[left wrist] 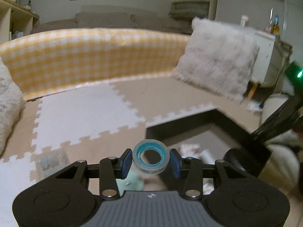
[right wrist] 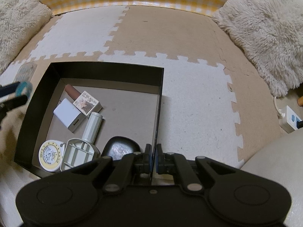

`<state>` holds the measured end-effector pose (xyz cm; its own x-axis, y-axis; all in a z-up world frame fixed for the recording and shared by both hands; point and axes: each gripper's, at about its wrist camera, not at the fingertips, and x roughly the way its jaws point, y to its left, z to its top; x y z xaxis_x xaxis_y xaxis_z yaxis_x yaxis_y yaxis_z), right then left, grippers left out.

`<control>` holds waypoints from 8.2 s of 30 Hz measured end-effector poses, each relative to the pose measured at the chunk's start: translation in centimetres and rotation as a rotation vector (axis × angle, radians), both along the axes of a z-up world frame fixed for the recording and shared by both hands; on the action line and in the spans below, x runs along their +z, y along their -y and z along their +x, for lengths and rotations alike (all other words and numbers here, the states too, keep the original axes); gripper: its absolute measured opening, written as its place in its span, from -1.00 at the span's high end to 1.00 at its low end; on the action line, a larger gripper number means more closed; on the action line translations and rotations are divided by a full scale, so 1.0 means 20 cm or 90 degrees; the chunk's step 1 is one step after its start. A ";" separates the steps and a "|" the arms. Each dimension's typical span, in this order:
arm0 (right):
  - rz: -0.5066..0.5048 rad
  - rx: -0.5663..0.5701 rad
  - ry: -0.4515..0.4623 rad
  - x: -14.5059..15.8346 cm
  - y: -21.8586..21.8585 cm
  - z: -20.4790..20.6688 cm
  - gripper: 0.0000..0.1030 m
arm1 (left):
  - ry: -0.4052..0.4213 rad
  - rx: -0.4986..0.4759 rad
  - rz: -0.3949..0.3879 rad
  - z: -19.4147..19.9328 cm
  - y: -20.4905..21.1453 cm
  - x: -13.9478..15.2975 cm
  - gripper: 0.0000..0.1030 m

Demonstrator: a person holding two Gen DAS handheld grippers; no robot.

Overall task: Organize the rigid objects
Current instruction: 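Carry the teal tape roll into the black box and open the left tool, then withdraw the left tool toward the mint green tape measure, then close the left tool on the mint green tape measure, then carry the mint tape measure into the black box and open the left tool, then move the left tool to the clear plastic case of nail tips, then close the left tool on the clear nail tip case, then carry the nail tip case into the black box and open the left tool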

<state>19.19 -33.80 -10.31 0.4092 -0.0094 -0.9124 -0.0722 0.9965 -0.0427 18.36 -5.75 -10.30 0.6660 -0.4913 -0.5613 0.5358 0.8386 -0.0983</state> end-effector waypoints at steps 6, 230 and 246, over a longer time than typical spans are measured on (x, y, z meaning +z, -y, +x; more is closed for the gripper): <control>0.003 0.002 0.000 0.00 0.00 0.00 0.92 | -0.007 -0.059 -0.036 -0.05 0.15 0.06 0.14; -0.009 0.025 -0.023 -0.05 -0.01 0.00 0.90 | -0.075 0.384 0.079 0.54 -0.37 -0.33 -0.95; -0.010 0.027 -0.020 -0.05 -0.01 0.00 0.90 | -0.080 0.306 0.050 0.37 -0.29 -0.24 -0.46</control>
